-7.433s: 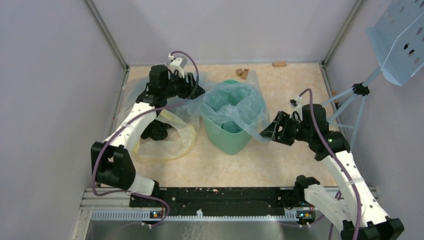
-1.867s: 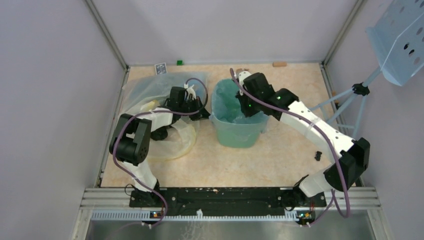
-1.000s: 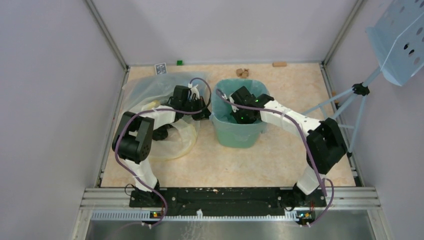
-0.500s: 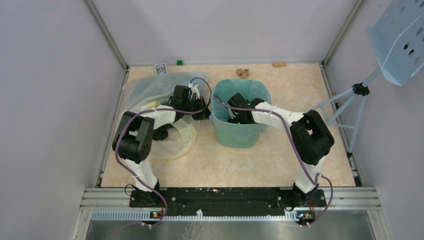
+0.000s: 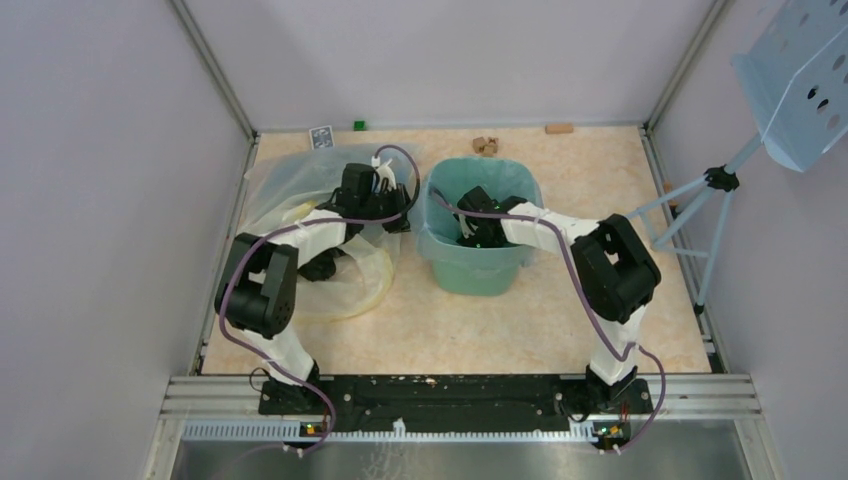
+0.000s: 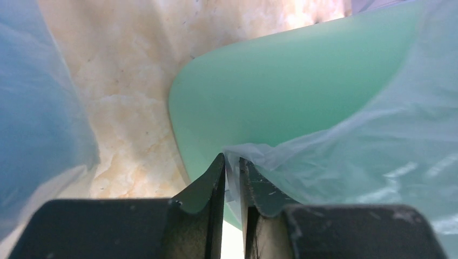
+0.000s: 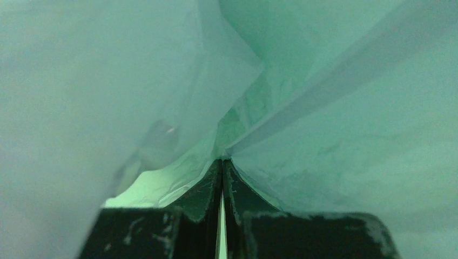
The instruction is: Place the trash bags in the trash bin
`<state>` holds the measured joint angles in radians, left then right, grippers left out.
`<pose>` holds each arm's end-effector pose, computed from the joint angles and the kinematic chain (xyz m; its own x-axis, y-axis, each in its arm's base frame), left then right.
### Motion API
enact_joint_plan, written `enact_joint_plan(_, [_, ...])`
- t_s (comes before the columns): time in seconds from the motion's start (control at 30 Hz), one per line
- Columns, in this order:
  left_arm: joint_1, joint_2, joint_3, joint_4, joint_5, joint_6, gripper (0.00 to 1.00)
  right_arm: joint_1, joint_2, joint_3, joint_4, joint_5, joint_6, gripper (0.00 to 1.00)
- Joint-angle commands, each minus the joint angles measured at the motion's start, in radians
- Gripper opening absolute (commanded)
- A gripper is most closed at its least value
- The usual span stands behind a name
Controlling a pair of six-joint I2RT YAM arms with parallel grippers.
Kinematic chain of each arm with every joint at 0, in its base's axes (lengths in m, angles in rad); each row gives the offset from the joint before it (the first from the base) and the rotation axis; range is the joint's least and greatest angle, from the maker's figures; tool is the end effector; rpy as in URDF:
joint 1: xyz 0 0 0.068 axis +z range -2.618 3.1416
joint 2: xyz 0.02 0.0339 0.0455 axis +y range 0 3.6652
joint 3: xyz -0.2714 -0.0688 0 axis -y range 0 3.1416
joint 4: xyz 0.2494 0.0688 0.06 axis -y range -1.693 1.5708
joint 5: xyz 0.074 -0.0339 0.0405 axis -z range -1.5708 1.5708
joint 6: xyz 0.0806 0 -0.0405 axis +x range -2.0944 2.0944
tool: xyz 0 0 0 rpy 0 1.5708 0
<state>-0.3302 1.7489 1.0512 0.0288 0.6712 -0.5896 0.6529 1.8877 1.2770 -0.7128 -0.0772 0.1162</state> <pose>0.3672 -0.1788 0.1813 -0.8854 -0.1568 -0.4376 0.2685 0.5960 -0.7568 0.2989 0.2364 0.1279 -0.8369 -0.4946 -0.2345 -0.5272 0.8435 0.1027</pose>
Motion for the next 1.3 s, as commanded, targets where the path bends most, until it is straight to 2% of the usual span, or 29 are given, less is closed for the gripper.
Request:
enact_joint_plan(0.0, [-0.003, -0.084, 0.016, 0.012, -0.002, -0.010, 0.22, -0.008, 0.059, -0.014, -0.008, 0.028, 0.028, 0.00])
enact_joint_plan(0.17, [-0.003, -0.087, 0.004, 0.010, 0.003, -0.006, 0.22, -0.010, 0.084, -0.009, -0.006, 0.043, 0.038, 0.00])
enact_joint_plan(0.3, [0.000, -0.079, -0.002, 0.006, -0.007, 0.007, 0.11, -0.009, 0.031, -0.007, 0.003, 0.043, 0.039, 0.00])
enact_joint_plan(0.5, [-0.001, -0.048, -0.013, -0.002, -0.034, 0.032, 0.00, -0.006, -0.097, 0.011, -0.014, 0.040, 0.037, 0.00])
enact_joint_plan(0.73, [-0.001, -0.025, -0.012, 0.000, -0.038, 0.043, 0.00, 0.005, -0.218, 0.013, -0.024, 0.027, 0.037, 0.00])
enact_joint_plan(0.97, [0.000, -0.043, 0.003, -0.068, -0.083, 0.083, 0.20, 0.005, -0.309, 0.104, -0.062, 0.067, 0.036, 0.00])
enact_joint_plan(1.07, [0.002, -0.067, 0.021, -0.146, -0.173, 0.129, 0.29, 0.005, -0.362, 0.172, -0.071, 0.085, 0.032, 0.00])
enact_joint_plan(1.27, [0.017, -0.164, 0.006, -0.218, -0.333, 0.175, 0.52, 0.005, -0.435, 0.285, -0.088, 0.140, 0.024, 0.00])
